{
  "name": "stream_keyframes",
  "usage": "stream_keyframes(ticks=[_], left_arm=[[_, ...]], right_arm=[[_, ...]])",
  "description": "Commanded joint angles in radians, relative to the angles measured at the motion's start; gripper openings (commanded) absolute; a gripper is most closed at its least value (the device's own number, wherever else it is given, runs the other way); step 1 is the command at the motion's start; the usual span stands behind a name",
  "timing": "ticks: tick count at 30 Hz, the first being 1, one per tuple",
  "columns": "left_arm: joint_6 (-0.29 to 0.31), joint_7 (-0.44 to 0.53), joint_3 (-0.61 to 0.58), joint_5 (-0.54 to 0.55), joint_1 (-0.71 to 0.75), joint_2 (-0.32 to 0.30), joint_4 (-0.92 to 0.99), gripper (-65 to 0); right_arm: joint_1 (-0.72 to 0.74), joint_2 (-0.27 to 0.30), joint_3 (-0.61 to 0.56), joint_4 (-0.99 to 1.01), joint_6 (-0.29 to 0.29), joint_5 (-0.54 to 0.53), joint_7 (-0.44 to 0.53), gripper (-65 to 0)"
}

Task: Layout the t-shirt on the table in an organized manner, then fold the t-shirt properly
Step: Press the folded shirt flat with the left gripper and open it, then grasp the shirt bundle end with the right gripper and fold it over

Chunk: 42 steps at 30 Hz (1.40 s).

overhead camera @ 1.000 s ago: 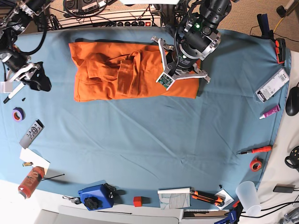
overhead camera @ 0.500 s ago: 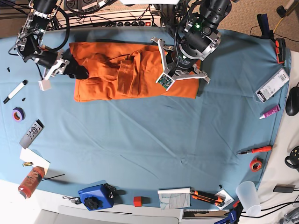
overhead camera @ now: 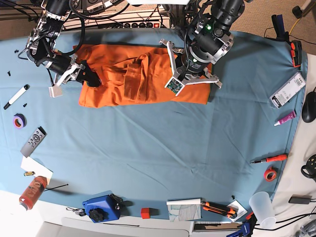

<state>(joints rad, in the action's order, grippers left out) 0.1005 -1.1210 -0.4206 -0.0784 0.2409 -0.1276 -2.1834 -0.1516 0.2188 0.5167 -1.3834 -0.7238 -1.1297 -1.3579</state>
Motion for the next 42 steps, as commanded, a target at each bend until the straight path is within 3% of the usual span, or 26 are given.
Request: stream_keyframes(ticks=[1,3,11,15,23,26,29,33,37,42], left_arm=[[-0.004,0.022,-0.002,0.0,-0.003,0.006,-0.02,-65.0],[-0.004,0.022,-0.002,0.0,-0.002,0.006,-0.02,-65.0],[-0.005,0.021,-0.002,0.0,-0.002,0.006,-0.02,-65.0],[-0.017,0.02,-0.002,0.0,-0.002,0.005,-0.02,-65.0],[-0.041,-0.015,-0.002,-0.002,0.0,0.005,-0.02,-65.0],[-0.046,-0.02,-0.002,-0.042,0.017,0.005,-0.02,-65.0],[-0.087,-0.035,0.001,-0.127,0.042,0.005,-0.02,-65.0],[-0.104,-0.034,0.082,-0.151,0.068,0.005,-0.02,-65.0],[-0.097,-0.027,0.257,-0.053,0.076,0.005,-0.02,-65.0],[0.007,-0.014,0.47,0.151,0.076,0.005,-0.02,-65.0]], right_arm=[[-0.005,0.006,0.0,0.003,0.026,0.047,-0.038,-57.5],[0.005,0.008,0.0,0.003,0.026,0.084,-0.038,-65.0],[0.077,0.028,0.003,-0.074,0.026,0.255,-0.03,-65.0],[0.108,0.095,0.003,-0.167,0.027,0.383,0.033,-65.0],[0.127,0.237,0.003,-0.233,0.117,0.57,0.09,-65.0],[0.126,0.245,0.003,-0.239,0.12,0.576,0.085,-65.0],[0.115,0.238,0.001,-0.283,0.12,0.554,0.056,-65.0],[0.071,0.238,0.0,-0.418,0.134,0.511,0.029,-65.0],[0.018,0.238,0.0,-0.569,0.171,0.491,0.025,-65.0],[-0.024,0.232,-0.008,-0.67,0.171,0.433,0.023,-65.0]])
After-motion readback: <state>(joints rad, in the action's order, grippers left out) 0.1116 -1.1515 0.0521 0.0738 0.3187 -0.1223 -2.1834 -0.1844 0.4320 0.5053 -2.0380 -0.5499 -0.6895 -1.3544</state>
